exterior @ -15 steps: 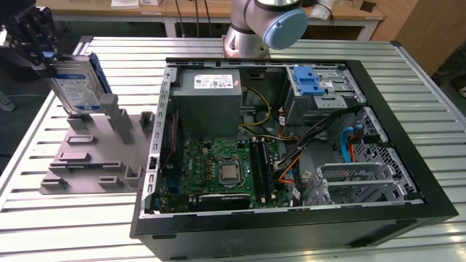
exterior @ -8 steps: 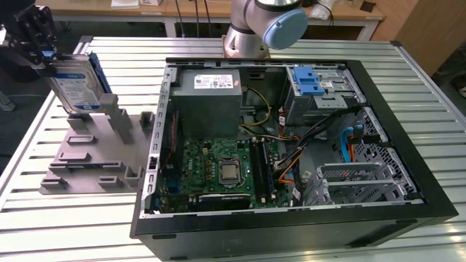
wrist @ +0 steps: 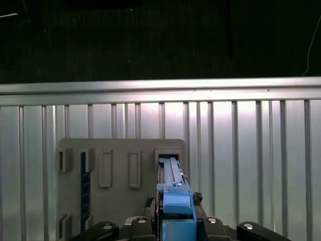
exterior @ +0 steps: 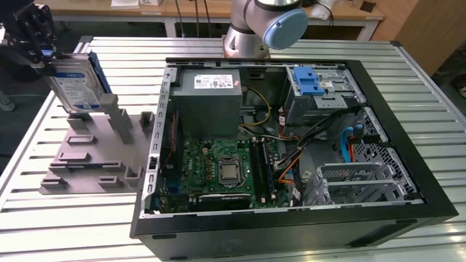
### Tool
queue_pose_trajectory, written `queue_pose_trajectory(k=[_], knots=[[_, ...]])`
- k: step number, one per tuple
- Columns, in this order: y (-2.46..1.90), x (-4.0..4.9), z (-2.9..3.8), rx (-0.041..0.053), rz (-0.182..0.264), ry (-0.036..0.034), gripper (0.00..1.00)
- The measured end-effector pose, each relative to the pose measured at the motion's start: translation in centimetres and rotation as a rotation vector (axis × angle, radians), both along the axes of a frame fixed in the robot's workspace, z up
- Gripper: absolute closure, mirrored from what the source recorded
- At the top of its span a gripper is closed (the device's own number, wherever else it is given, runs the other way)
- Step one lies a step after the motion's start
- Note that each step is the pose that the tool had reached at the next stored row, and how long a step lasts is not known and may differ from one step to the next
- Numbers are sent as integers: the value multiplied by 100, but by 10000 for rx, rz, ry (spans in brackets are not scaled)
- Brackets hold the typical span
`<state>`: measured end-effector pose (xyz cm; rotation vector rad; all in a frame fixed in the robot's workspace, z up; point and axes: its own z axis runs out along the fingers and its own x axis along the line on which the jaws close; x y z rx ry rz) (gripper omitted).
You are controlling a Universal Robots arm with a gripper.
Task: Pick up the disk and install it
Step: 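Pick up the disk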
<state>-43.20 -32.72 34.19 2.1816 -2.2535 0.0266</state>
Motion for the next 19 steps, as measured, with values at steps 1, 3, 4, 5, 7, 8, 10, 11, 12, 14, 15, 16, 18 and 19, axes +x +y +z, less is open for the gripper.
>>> queue_pose_trajectory(k=[1,3,4,5,7,8,10,11,12,14,15,16,18,19], knots=[[0,0,4,0,0,0,64],[0,0,12,0,0,-1,64],[0,0,17,0,0,1,64],[0,0,21,0,0,0,64],[0,0,29,1,0,-1,64],[0,0,34,0,0,0,64],[0,0,42,0,0,0,64],[0,0,47,0,0,-1,64],[0,0,51,0,0,0,64],[0,0,60,0,0,0,64],[0,0,65,0,0,0,64],[0,0,70,0,0,-1,64],[0,0,80,0,0,0,64],[0,0,86,0,0,0,64]])
